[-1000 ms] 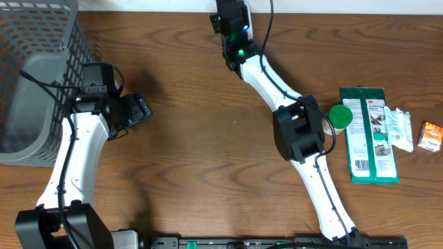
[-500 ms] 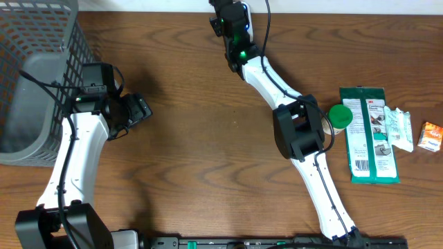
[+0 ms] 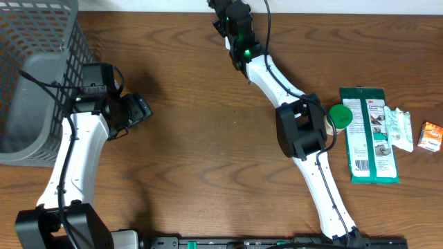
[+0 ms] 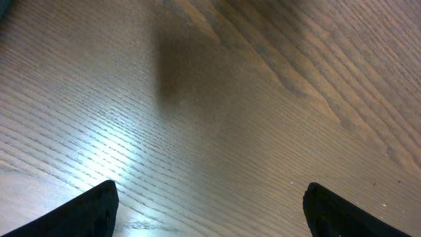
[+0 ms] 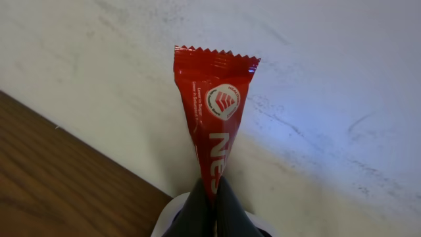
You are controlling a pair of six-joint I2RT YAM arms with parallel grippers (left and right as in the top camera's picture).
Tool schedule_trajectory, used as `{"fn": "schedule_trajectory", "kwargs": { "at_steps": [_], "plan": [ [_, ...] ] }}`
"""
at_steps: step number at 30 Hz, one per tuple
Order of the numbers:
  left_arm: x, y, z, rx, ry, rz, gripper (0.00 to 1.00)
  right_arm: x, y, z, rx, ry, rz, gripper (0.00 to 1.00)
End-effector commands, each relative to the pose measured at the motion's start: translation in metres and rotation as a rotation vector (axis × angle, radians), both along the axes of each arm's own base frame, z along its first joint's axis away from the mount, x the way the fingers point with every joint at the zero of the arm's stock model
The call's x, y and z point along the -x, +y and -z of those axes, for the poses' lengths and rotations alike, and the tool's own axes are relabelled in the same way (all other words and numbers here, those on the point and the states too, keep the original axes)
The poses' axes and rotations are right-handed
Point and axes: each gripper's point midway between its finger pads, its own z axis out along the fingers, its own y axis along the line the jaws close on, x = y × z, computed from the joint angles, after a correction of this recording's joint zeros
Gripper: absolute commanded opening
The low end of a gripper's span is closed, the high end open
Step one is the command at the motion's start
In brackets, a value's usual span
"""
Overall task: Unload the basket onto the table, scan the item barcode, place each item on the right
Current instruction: 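Hold the red sachet in front of the white scanner with the right gripper, then carry the sachet right and drop it onto the mint-green glove packet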
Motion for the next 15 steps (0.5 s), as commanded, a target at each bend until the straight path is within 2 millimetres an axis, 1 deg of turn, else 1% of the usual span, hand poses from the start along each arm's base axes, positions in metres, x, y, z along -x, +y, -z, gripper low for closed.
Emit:
{"fn": "schedule_trajectory", "kwargs": {
  "at_steps": [1,3,5,8,9,10,11,12,13,14,15],
  "plan": [
    [0.004,-0.001,0.002,0.008,0.008,0.004,0.88,-0.001,0.002,0.012,0.014,0.013,-0.024,0.01],
    [0.004,-0.001,0.002,0.008,0.008,0.004,0.88,-0.002,0.002,0.008,-0.020,0.004,-0.018,0.01],
    [0.004,-0.001,0.002,0.008,0.008,0.004,0.88,-0.003,0.002,-0.006,-0.067,-0.028,-0.008,0.01],
    [0.004,-0.001,0.002,0.008,0.008,0.004,0.88,0.002,0.002,-0.067,-0.152,-0.084,-0.008,0.01],
    [0.004,-0.001,0.002,0.008,0.007,0.004,0.88,0.008,0.001,-0.096,-0.185,-0.083,-0.014,0.01],
    [0.004,-0.001,0.002,0.008,0.008,0.004,0.88,0.019,-0.002,-0.129,-0.222,-0.060,-0.018,0.01],
    [0.004,-0.001,0.002,0.008,0.008,0.004,0.88,0.027,-0.005,-0.146,-0.238,-0.045,-0.014,0.01],
    [0.004,-0.001,0.002,0.008,0.008,0.004,0.88,0.039,-0.011,-0.169,-0.256,-0.016,-0.006,0.01],
    [0.004,-0.001,0.002,0.008,0.007,0.004,0.88,0.056,-0.021,-0.194,-0.258,0.024,0.004,0.01],
    [0.004,-0.001,0.002,0.008,0.008,0.004,0.88,0.069,-0.027,-0.209,-0.247,0.051,0.009,0.01],
    [0.004,-0.001,0.002,0.008,0.008,0.004,0.88,0.094,-0.041,-0.231,-0.223,0.097,0.022,0.01]
  ]
}}
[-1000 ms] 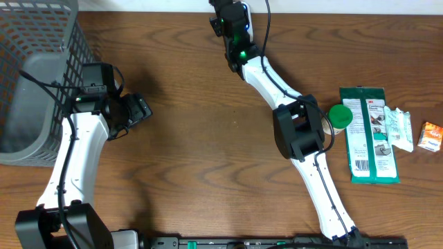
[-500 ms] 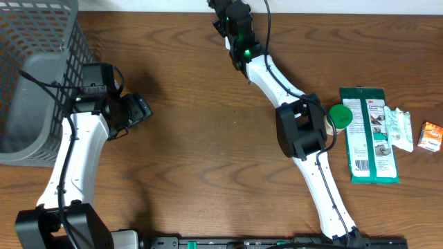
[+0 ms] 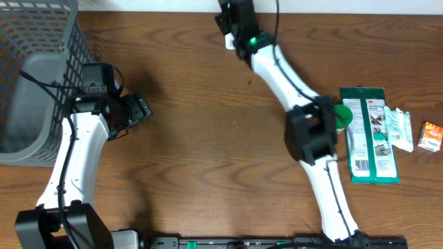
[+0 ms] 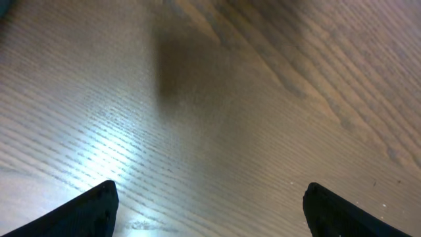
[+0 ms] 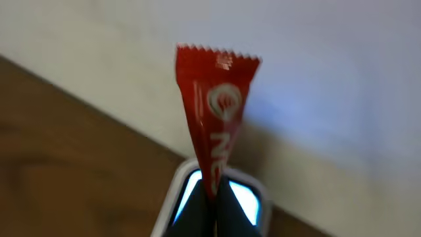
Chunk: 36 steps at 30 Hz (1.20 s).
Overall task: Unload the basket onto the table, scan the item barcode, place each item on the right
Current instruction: 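Carry the sachet right and drop it onto the mint-green glove packet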
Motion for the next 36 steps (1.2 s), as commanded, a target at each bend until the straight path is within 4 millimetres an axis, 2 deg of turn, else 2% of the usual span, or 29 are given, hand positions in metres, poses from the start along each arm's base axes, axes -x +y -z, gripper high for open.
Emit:
{"fn": "schedule_trajectory", "kwargs": {
  "at_steps": [1,3,6,9,10,11,12,14,15,16,18,19,20,21,22,24,26,27,28,29,30,31,32,34,35,36],
  "plan": [
    [0.004,0.000,0.002,0.007,0.006,0.004,0.88,0.060,-0.033,-0.172,-0.122,-0.112,0.030,0.01],
    [0.004,0.000,0.002,0.007,0.007,0.004,0.88,0.101,-0.064,-0.198,-0.085,-0.033,0.052,0.01],
    [0.004,-0.001,0.002,0.008,0.007,0.004,0.88,0.142,-0.112,-0.217,-0.052,0.044,0.107,0.01],
    [0.004,0.000,0.002,0.007,0.007,0.004,0.88,0.177,-0.169,-0.218,-0.053,0.148,0.216,0.01],
    [0.004,-0.001,0.002,0.007,0.007,0.004,0.88,0.191,-0.197,-0.212,-0.046,0.206,0.273,0.01],
    [0.004,-0.001,0.002,0.007,0.007,0.004,0.88,0.199,-0.214,-0.205,-0.043,0.248,0.312,0.01],
    [0.004,-0.001,0.002,0.007,0.007,0.004,0.88,0.212,-0.242,-0.190,-0.058,0.336,0.395,0.01],
    [0.004,-0.001,0.002,0.008,0.007,0.004,0.88,0.230,-0.273,-0.161,-0.079,0.482,0.478,0.01],
    [0.004,-0.001,0.002,0.008,0.007,0.004,0.88,0.235,-0.280,-0.152,-0.079,0.523,0.494,0.01],
    [0.004,-0.001,0.002,0.007,0.007,0.004,0.88,0.250,-0.307,-0.123,-0.068,0.654,0.566,0.01],
    [0.004,-0.001,0.002,0.008,0.007,0.004,0.88,0.255,-0.325,-0.100,-0.069,0.728,0.617,0.01],
    [0.004,-0.001,0.002,0.007,0.007,0.004,0.88,0.257,-0.342,-0.069,-0.071,0.805,0.663,0.01],
    [0.004,-0.001,0.002,0.007,0.007,0.004,0.88,0.260,-0.350,-0.051,-0.070,0.850,0.682,0.01],
    [0.004,-0.001,0.002,0.007,0.007,0.004,0.88,0.264,-0.359,-0.022,-0.068,0.913,0.705,0.01],
    [0.004,-0.001,0.002,0.007,0.007,0.004,0.88,0.265,-0.362,-0.009,-0.068,0.935,0.713,0.01],
    [0.004,-0.001,0.002,0.008,0.007,0.004,0.88,0.265,-0.371,0.033,-0.073,0.973,0.735,0.01],
    [0.004,-0.001,0.002,0.007,0.006,0.004,0.88,0.264,-0.376,0.062,-0.077,0.978,0.744,0.01],
    [0.004,-0.001,0.002,0.007,0.007,0.004,0.88,0.266,-0.377,0.083,-0.078,0.981,0.747,0.01],
    [0.004,-0.001,0.002,0.007,0.007,0.004,0.88,0.268,-0.378,0.096,-0.078,0.987,0.749,0.09],
    [0.004,0.000,0.002,0.007,0.007,0.004,0.88,0.271,-0.377,0.106,-0.076,0.995,0.749,0.34],
    [0.004,-0.001,0.002,0.007,0.007,0.004,0.88,0.274,-0.376,0.114,-0.075,1.002,0.748,0.49],
    [0.004,-0.001,0.002,0.007,0.007,0.004,0.88,0.277,-0.375,0.120,-0.068,1.013,0.741,0.56],
    [0.004,-0.001,0.002,0.007,0.007,0.004,0.88,0.278,-0.375,0.121,-0.066,1.016,0.739,0.62],
    [0.004,-0.001,0.002,0.007,0.007,0.004,0.88,0.278,-0.375,0.120,-0.065,1.014,0.738,0.94],
    [0.004,0.000,0.002,0.007,0.007,0.004,0.88,0.279,-0.374,0.119,-0.064,1.018,0.737,0.99],
    [0.004,-0.001,0.002,0.007,0.007,0.004,0.88,0.280,-0.374,0.118,-0.064,1.023,0.737,0.99]
  ]
}}
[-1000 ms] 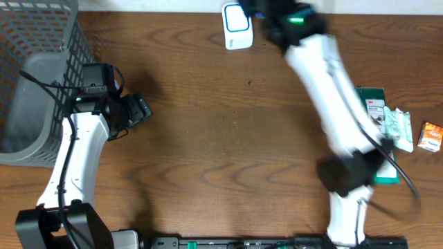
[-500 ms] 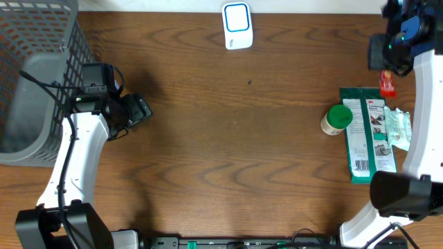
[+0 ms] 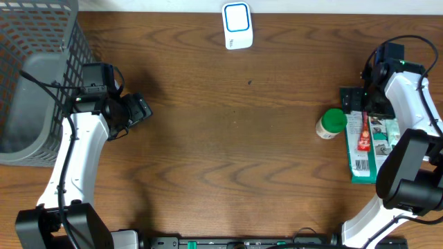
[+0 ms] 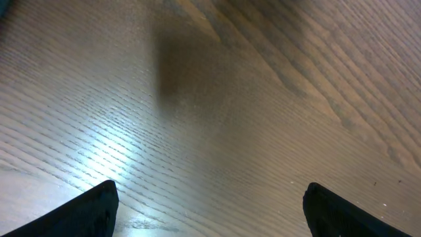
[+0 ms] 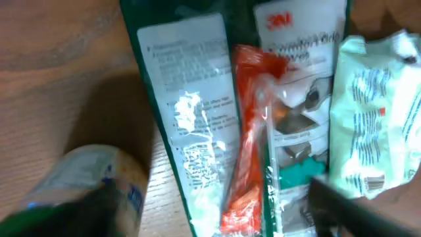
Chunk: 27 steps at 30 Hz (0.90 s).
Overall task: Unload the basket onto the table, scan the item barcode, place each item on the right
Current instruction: 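Carry the sachet right and drop it onto the mint-green glove packet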
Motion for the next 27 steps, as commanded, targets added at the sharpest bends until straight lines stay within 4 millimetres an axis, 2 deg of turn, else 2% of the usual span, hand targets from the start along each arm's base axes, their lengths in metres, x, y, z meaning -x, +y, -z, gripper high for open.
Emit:
{"fn": "schedule_trajectory", "kwargs": {
  "at_steps": [1,3,7,10,12,27],
  "plan": [
    [0.003,-0.001,0.002,0.007,0.006,0.004,0.88,0.000,0.001,-0.014,0.000,-0.012,0.001,0.99],
    [0.003,-0.001,0.002,0.007,0.006,0.004,0.88,0.002,0.002,-0.022,-0.003,0.001,0.000,0.99],
    [0.003,-0.001,0.002,0.008,0.006,0.004,0.88,0.000,0.001,-0.056,-0.004,-0.001,0.001,0.99],
    [0.003,-0.001,0.002,0.007,0.006,0.004,0.88,-0.013,0.004,-0.088,-0.019,-0.064,-0.005,0.99],
    [0.003,-0.001,0.002,0.008,0.006,0.004,0.88,-0.022,0.002,-0.100,-0.009,-0.106,-0.005,0.99],
    [0.003,-0.001,0.002,0.007,0.006,0.004,0.88,-0.024,0.002,-0.100,-0.008,-0.113,-0.005,0.99]
  ]
}}
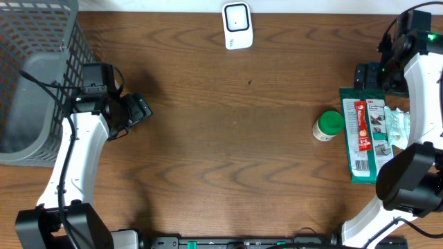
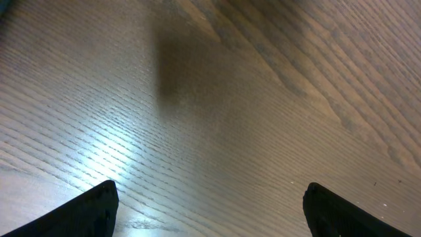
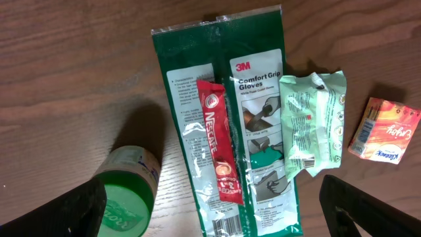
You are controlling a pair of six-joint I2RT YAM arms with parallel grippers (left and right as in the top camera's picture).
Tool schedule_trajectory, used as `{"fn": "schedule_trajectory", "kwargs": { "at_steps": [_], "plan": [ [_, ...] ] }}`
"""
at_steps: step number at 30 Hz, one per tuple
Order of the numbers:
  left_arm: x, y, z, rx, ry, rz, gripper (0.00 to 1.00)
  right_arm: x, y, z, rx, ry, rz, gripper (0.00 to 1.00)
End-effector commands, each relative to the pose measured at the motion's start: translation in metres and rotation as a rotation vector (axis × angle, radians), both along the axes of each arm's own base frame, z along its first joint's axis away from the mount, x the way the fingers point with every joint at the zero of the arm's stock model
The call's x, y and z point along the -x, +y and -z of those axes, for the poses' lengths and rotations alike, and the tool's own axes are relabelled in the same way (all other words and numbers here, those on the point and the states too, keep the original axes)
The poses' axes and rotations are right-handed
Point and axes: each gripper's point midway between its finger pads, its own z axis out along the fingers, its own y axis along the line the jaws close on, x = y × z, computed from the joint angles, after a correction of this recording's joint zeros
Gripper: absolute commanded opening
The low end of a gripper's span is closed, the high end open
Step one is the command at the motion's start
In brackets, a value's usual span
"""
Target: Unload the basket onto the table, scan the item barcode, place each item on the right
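The red Nescafe sachet [image 3: 217,157] lies flat on the green 3M glove pack [image 3: 223,112] at the table's right side, also seen from overhead as the sachet [image 1: 360,126]. My right gripper [image 3: 210,201] hangs open above it with nothing between its fingers; overhead it is the right gripper [image 1: 371,76], just beyond the pack's far end. The white scanner [image 1: 237,25] stands at the far edge, mid-table. My left gripper [image 2: 210,197] is open over bare wood, seen overhead as the left gripper [image 1: 138,109] near the basket.
A green-lidded bottle [image 1: 326,125] stands left of the glove pack [image 1: 367,138]. A pale green tissue pack [image 3: 312,122] overlaps the pack's right edge, and a small orange Kleenex pack [image 3: 385,128] lies further right. A grey mesh basket [image 1: 41,41] fills the far left corner.
My right gripper, then low and close over the sachet and glove pack, now stands higher and further back. The sachet lies flat on the pack. The left arm has not moved.
My right gripper was shut on the red sachet at the far edge by the scanner, then held it over the lit scanner. Later it was open at the right side with the sachet on the glove pack. Now it hangs higher above the sachet.
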Motion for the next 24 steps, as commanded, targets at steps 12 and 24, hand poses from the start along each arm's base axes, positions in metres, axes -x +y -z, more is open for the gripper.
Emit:
{"fn": "schedule_trajectory", "kwargs": {
  "at_steps": [12,24],
  "plan": [
    [0.003,-0.001,0.002,0.007,0.006,0.004,0.88,0.018,0.010,-0.087,0.040,-0.225,-0.010,0.99],
    [0.003,-0.001,0.002,0.007,0.006,0.004,0.88,0.188,0.058,-0.295,0.233,-0.899,-0.123,0.99]
  ]
}}
